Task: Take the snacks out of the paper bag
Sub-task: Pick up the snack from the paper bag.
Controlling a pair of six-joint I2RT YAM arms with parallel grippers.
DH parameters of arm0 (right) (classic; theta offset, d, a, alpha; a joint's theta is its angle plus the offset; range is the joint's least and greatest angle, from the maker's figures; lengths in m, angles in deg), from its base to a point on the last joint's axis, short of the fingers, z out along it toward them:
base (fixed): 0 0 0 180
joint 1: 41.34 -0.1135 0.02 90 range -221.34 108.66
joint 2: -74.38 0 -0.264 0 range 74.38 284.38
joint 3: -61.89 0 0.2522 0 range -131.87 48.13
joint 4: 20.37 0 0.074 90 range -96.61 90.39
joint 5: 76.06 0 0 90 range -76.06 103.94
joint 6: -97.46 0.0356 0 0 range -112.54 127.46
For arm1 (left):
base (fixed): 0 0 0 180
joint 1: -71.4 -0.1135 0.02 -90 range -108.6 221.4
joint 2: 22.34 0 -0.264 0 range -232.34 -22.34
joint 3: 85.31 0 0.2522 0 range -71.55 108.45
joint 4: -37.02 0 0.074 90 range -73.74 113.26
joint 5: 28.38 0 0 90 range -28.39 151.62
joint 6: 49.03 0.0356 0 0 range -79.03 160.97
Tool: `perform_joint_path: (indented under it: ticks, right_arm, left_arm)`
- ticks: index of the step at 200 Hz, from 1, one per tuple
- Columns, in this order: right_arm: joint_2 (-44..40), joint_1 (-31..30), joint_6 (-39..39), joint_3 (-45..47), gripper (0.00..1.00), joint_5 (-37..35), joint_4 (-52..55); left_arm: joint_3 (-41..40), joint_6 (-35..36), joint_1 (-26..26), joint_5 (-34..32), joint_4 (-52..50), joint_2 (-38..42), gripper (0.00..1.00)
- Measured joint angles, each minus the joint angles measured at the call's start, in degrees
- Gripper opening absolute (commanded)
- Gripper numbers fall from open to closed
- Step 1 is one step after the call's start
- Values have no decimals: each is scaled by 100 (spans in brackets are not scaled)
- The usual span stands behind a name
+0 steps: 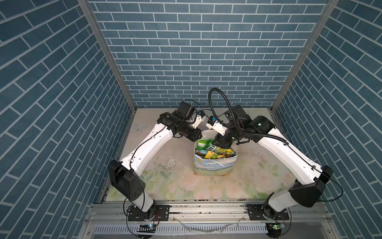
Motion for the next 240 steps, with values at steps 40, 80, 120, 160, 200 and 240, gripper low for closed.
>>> perform_joint_path:
  ticks: [40, 80, 120, 160, 200, 240]
  right_arm:
    - [116, -15, -9, 0, 42, -170, -44]
    - [308, -17, -44, 0, 41, -212, -92]
    - [470, -26, -55, 2, 36, -234, -103]
    - [555, -26, -111, 0, 27, -280, -92]
    - [667, -63, -155, 0, 2, -273, -31]
    - [693, -92, -184, -4, 0, -278, 31]
  left_arm:
    - [-2, -9, -66, 94, 4, 0, 29]
    - [-2, -11, -131, 205, 22, 0, 30]
    - [-2, -11, -181, 264, 46, 0, 30]
    - [-2, -11, -216, 328, 57, 0, 30]
    - [-2, -11, -240, 387, 125, 0, 31]
    - [-2, -11, -271, 444, 179, 0, 31]
